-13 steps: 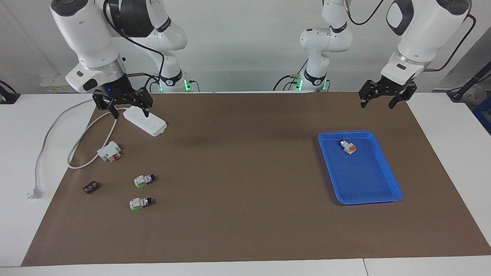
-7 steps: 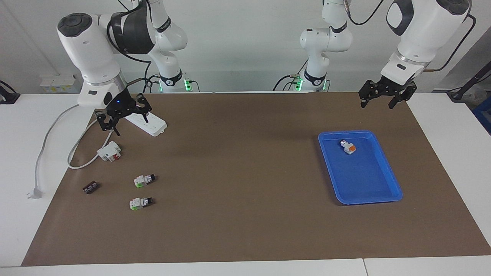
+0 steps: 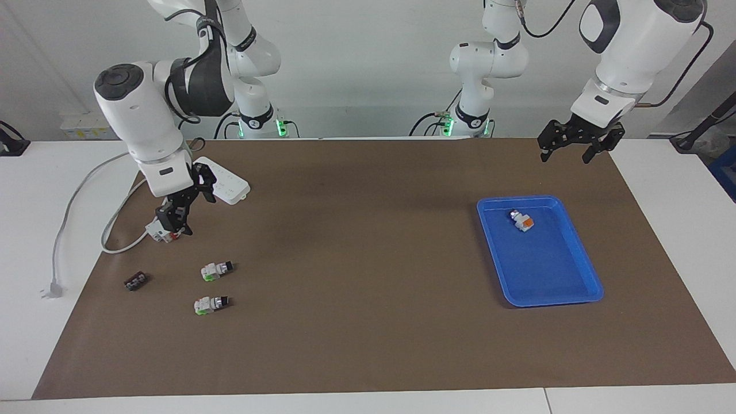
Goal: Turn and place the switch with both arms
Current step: 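Grasp the nearer small white switch with the right gripper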
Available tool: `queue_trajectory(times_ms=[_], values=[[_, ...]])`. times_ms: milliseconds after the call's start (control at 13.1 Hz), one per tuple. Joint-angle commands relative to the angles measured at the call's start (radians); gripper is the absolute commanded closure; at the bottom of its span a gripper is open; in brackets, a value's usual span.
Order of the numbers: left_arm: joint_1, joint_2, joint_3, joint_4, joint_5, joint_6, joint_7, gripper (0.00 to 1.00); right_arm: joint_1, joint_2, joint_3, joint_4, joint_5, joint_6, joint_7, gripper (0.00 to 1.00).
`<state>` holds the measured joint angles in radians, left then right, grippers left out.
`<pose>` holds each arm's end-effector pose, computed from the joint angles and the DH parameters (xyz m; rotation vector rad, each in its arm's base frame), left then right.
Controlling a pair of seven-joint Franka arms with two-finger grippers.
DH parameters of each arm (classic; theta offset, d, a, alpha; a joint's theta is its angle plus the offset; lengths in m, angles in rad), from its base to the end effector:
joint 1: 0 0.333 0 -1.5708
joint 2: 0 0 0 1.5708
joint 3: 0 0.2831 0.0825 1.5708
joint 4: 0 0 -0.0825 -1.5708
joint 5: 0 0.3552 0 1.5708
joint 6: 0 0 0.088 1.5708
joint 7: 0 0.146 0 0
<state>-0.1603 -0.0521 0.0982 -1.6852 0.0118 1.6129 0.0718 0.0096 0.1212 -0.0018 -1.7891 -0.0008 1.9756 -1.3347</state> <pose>0.5116 -0.0292 0.5324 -3.1277 0.2110 0.0321 0.5758 0.0044 0.4236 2.4268 1.9282 0.0789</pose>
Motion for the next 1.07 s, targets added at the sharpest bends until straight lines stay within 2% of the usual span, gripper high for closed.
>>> queue_trajectory(times_ms=[0, 230, 612, 995], values=[[0.004, -0.034, -0.005, -0.039, 0.017, 0.004, -0.01, 0.0, -0.029, 0.052, 0.006, 0.004, 0.025, 0.06, -0.254, 0.0], [0.004, -0.034, -0.005, -0.039, 0.017, 0.004, -0.01, 0.0, -0.039, 0.104, 0.006, 0.005, 0.034, 0.111, -0.45, 0.0], [0.002, -0.034, -0.005, -0.039, 0.017, 0.004, -0.012, 0.0, -0.054, 0.188, 0.006, 0.002, 0.047, 0.138, -0.63, 0.0], [-0.007, -0.034, -0.006, -0.039, 0.017, -0.001, -0.013, 0.0, -0.066, 0.259, 0.008, 0.004, 0.038, 0.181, -0.695, 0.0]])
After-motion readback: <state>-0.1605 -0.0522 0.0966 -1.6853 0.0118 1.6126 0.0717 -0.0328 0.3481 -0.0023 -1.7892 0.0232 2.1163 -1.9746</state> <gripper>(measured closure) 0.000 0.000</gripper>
